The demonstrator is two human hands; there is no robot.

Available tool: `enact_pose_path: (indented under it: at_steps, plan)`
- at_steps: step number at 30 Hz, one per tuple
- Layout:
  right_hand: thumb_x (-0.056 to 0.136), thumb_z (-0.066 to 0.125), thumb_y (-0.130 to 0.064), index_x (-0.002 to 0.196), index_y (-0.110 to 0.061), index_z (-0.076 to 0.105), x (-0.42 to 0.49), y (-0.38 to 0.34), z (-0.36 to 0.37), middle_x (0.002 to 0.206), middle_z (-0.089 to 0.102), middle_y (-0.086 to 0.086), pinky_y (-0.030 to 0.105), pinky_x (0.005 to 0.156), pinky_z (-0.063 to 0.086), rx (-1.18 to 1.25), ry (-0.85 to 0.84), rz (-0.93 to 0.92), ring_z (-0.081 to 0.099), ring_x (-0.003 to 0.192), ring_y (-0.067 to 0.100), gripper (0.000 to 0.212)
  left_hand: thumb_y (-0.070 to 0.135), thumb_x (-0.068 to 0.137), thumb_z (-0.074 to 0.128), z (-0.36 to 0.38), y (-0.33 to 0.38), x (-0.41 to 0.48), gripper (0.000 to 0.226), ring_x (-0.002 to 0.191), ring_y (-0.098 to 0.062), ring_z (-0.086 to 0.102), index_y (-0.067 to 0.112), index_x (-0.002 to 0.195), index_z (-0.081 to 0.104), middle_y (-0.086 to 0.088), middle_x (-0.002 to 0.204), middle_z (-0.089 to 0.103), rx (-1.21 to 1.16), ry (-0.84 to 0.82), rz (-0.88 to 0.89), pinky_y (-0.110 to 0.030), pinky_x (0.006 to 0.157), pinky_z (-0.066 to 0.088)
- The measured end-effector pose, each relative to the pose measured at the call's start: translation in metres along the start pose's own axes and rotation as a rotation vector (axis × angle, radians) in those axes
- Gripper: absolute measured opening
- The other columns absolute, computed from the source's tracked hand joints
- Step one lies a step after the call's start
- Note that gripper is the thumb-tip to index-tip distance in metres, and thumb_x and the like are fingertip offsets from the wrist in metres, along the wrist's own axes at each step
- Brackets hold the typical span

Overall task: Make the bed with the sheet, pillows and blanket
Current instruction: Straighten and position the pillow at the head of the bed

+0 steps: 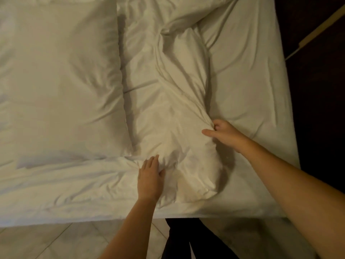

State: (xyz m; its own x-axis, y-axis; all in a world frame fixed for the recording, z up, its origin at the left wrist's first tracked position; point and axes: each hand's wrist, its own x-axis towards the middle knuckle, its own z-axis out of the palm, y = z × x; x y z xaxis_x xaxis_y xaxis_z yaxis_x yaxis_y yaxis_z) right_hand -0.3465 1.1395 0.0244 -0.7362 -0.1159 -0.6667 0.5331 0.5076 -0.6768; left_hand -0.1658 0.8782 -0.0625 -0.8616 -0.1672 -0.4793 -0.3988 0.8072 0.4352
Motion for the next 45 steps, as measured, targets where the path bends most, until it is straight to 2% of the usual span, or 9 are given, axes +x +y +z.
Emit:
enact_pose_path:
  at_steps: [4,9,14,19,25,33,36,41,45]
  plan:
    - [0.092,0.074,-0.017,0.119,-0.008,0.068,-0.026,0.016,-0.025,0.109,0.073,0.006,0.019,0.074,0.052,-0.041,0.060,0.004,0.068,0.093,0.017,0.029,0.031,0.105,0.056,0.000,-0.003,-0.007,0.052,0.153,-0.025,0.031,0.025,0.155,0.045,0.004,0.160,0.046,-0.052,-0.040,-0.003,-0.044,0.122,0.035]
    - [0.091,0.073,-0.025,0.107,-0.007,0.074,-0.066,0.039,-0.078,0.096,0.073,0.007,0.032,0.075,0.050,-0.221,0.351,0.005,0.067,0.087,0.022,0.024,0.030,0.107,0.051,0.001,0.001,-0.011,0.041,0.147,-0.027,0.040,0.025,0.147,0.058,0.002,0.153,0.054,-0.041,-0.016,0.002,-0.049,0.117,0.040]
    - [0.096,0.068,-0.019,0.114,-0.007,0.072,-0.116,0.072,-0.157,0.099,0.070,0.007,0.038,0.078,0.053,-0.201,0.592,-0.043,0.065,0.092,0.027,0.022,0.035,0.105,0.050,0.013,0.030,-0.025,0.028,0.127,-0.034,0.054,0.024,0.125,0.067,0.001,0.132,0.066,0.074,0.046,0.149,-0.048,0.097,0.053]
    - [0.102,0.060,-0.028,0.106,-0.009,0.067,-0.156,0.130,-0.213,0.087,0.061,-0.005,0.025,0.062,0.042,-0.277,0.608,0.004,0.060,0.083,0.021,0.021,0.046,0.105,0.050,0.057,0.080,-0.038,0.026,0.110,-0.031,0.059,0.029,0.111,0.069,0.006,0.115,0.067,0.132,0.069,0.233,-0.043,0.088,0.053]
    - [0.095,0.066,-0.047,0.099,-0.008,0.072,-0.173,0.213,-0.231,0.095,0.070,0.007,0.034,0.072,0.054,-0.241,0.329,0.281,0.066,0.083,0.023,0.039,0.041,0.102,0.053,0.115,0.114,-0.063,0.050,0.143,-0.034,0.034,0.031,0.150,0.044,-0.004,0.157,0.040,0.306,-0.028,0.050,-0.066,0.111,0.032]
    - [0.095,0.068,-0.023,0.115,-0.012,0.065,-0.170,0.266,-0.225,0.106,0.068,0.003,0.033,0.074,0.051,-0.269,0.200,0.222,0.065,0.094,0.020,0.024,0.079,0.091,0.046,0.158,0.166,-0.102,0.091,0.159,-0.038,0.001,0.045,0.163,0.003,-0.015,0.173,-0.001,0.327,-0.179,0.133,-0.064,0.123,0.011]
    - [0.097,0.063,-0.018,0.114,-0.010,0.059,-0.169,0.277,-0.223,0.108,0.064,0.008,0.034,0.072,0.048,-0.470,0.313,0.209,0.062,0.092,0.026,0.019,0.073,0.093,0.051,0.171,0.168,-0.105,0.083,0.158,-0.041,-0.004,0.047,0.161,0.012,-0.017,0.172,-0.006,0.382,-0.200,0.126,-0.066,0.123,0.013]
    - [0.095,0.053,0.005,0.103,-0.007,0.051,-0.174,0.278,-0.215,0.105,0.062,0.020,0.046,0.068,0.054,-0.901,0.434,0.266,0.065,0.093,0.041,0.014,0.068,0.102,0.034,0.178,0.173,-0.108,0.062,0.159,-0.040,-0.004,0.055,0.159,0.014,-0.006,0.175,-0.003,0.367,-0.233,0.160,-0.062,0.125,0.015]
    - [0.095,0.050,0.007,0.112,-0.002,0.053,-0.177,0.284,-0.216,0.114,0.062,0.024,0.051,0.074,0.057,-0.949,0.435,0.363,0.065,0.102,0.046,0.020,0.074,0.100,0.030,0.181,0.181,-0.121,0.065,0.159,-0.038,-0.005,0.057,0.159,0.007,-0.001,0.175,-0.004,0.349,-0.267,0.199,-0.061,0.125,0.014]
